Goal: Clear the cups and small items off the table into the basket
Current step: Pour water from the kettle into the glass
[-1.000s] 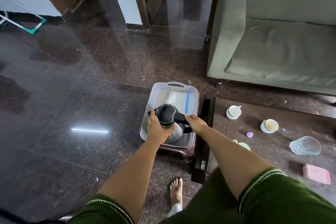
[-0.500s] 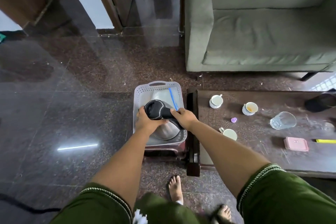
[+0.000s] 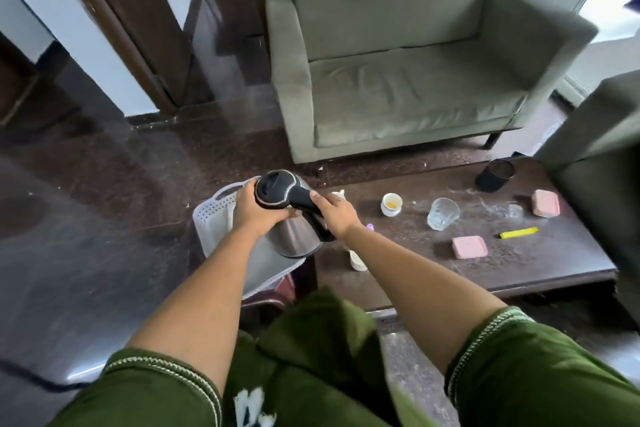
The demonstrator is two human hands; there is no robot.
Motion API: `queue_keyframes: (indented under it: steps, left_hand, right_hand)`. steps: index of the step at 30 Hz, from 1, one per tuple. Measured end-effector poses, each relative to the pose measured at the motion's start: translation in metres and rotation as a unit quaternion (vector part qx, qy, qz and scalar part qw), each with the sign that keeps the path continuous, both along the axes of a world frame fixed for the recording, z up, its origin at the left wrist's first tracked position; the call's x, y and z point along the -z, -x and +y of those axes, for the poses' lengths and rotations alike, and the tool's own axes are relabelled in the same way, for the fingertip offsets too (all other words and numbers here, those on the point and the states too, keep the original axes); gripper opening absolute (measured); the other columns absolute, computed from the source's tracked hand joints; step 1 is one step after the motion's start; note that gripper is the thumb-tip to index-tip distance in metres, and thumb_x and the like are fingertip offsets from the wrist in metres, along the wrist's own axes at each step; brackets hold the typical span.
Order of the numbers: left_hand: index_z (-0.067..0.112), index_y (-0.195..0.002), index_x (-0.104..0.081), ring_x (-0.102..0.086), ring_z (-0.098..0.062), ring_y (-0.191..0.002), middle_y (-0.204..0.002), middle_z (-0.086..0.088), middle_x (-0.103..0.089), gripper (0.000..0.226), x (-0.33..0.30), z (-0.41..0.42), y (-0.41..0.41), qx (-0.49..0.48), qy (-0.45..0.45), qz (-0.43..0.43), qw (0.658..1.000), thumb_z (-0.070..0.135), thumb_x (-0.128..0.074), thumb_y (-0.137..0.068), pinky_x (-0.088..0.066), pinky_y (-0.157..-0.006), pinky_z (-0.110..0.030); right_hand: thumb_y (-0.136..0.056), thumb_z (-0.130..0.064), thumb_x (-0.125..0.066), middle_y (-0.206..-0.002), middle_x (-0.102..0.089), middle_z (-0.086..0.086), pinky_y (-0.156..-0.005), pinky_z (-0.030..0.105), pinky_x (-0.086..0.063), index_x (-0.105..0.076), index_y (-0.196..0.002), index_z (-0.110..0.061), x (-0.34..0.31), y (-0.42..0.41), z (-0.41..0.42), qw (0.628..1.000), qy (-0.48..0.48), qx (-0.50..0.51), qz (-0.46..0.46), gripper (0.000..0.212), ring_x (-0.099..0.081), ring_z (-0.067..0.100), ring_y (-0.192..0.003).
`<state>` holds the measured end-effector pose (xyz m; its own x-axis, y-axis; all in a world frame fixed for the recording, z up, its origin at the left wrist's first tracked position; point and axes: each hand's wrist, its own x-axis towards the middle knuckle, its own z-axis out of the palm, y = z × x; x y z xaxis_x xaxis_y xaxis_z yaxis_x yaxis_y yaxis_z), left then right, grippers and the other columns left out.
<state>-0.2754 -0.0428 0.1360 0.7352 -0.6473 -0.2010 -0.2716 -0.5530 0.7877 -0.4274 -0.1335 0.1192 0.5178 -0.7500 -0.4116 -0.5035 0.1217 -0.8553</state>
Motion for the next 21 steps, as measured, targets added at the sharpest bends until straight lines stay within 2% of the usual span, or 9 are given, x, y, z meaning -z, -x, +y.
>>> queue_keyframes:
  steps: [5, 10, 13, 15, 17, 19, 21]
  left_hand:
    - [0.033, -0.112, -0.054, -0.061, -0.011, -0.103, -0.113, 0.010, -0.062, 0.096, -0.009, -0.023, 0.047, 0.016, 0.041, 0.006, 0.999, 0.047, -0.092, -0.026, -0.053, -0.090, -0.034]
    - [0.036, -0.114, -0.050, -0.058, -0.010, -0.108, -0.119, 0.010, -0.058, 0.098, -0.005, -0.041, 0.091, 0.034, 0.027, 0.042, 0.998, 0.051, -0.092, -0.026, -0.050, -0.092, -0.031]
    - [0.030, -0.116, -0.052, -0.057, -0.010, -0.106, -0.116, 0.010, -0.059, 0.092, 0.004, -0.048, 0.128, 0.049, 0.029, 0.069, 0.996, 0.040, -0.095, -0.036, -0.046, -0.087, -0.026]
    - [0.029, -0.116, -0.053, -0.058, -0.011, -0.106, -0.114, 0.010, -0.062, 0.091, 0.015, -0.055, 0.152, 0.062, 0.035, 0.101, 0.992, 0.038, -0.095, -0.037, -0.047, -0.089, -0.027]
    - [0.032, -0.113, -0.053, -0.060, -0.012, -0.106, -0.110, 0.011, -0.064, 0.088, 0.022, -0.068, 0.178, 0.083, 0.038, 0.133, 0.987, 0.039, -0.095, -0.036, -0.049, -0.092, -0.030]
    - [0.031, -0.112, -0.053, -0.061, -0.012, -0.104, -0.107, 0.012, -0.064, 0.083, 0.027, -0.084, 0.205, 0.116, 0.036, 0.162, 0.979, 0.035, -0.096, -0.041, -0.052, -0.092, -0.033]
    - [0.030, -0.115, -0.053, -0.061, -0.012, -0.105, -0.111, 0.010, -0.064, 0.088, 0.034, -0.101, 0.231, 0.137, 0.027, 0.192, 0.971, 0.041, -0.095, -0.039, -0.052, -0.094, -0.036]
  right_hand:
    - [-0.087, -0.062, -0.051, -0.111, -0.068, 0.008, -0.100, 0.039, -0.044, -0.068, -0.102, -0.011, -0.013, 0.050, -0.017, 0.999, 0.010, 0.038, -0.032, 0.055, -0.059, 0.024, -0.107]
    - [-0.092, -0.053, -0.049, -0.110, -0.065, 0.005, -0.093, 0.031, -0.041, -0.067, -0.110, -0.011, -0.016, 0.102, -0.031, 0.997, 0.010, 0.062, -0.046, 0.049, -0.057, 0.021, -0.105]
    - [-0.095, -0.046, -0.050, -0.095, -0.063, 0.007, -0.087, 0.035, -0.041, -0.068, -0.096, -0.004, -0.013, 0.143, -0.034, 0.997, 0.026, 0.061, -0.026, 0.046, -0.055, 0.023, -0.095]
    - [-0.095, -0.044, -0.050, -0.081, -0.064, 0.005, -0.087, 0.038, -0.042, -0.068, -0.088, -0.002, -0.009, 0.173, -0.038, 0.997, 0.043, 0.069, -0.019, 0.046, -0.056, 0.023, -0.089]
    - [-0.094, -0.049, -0.049, -0.067, -0.065, 0.000, -0.082, 0.039, -0.044, -0.066, -0.079, -0.006, -0.006, 0.202, -0.046, 0.995, 0.065, 0.072, -0.004, 0.048, -0.059, 0.021, -0.079]
    - [-0.094, -0.055, -0.046, -0.056, -0.062, -0.001, -0.071, 0.036, -0.044, -0.059, -0.066, -0.013, -0.005, 0.230, -0.055, 0.993, 0.090, 0.075, 0.023, 0.052, -0.059, 0.018, -0.067]
    - [-0.091, -0.061, -0.045, -0.054, -0.061, 0.003, -0.065, 0.036, -0.042, -0.050, -0.056, -0.016, -0.005, 0.257, -0.067, 0.988, 0.112, 0.096, 0.048, 0.057, -0.059, 0.020, -0.063]
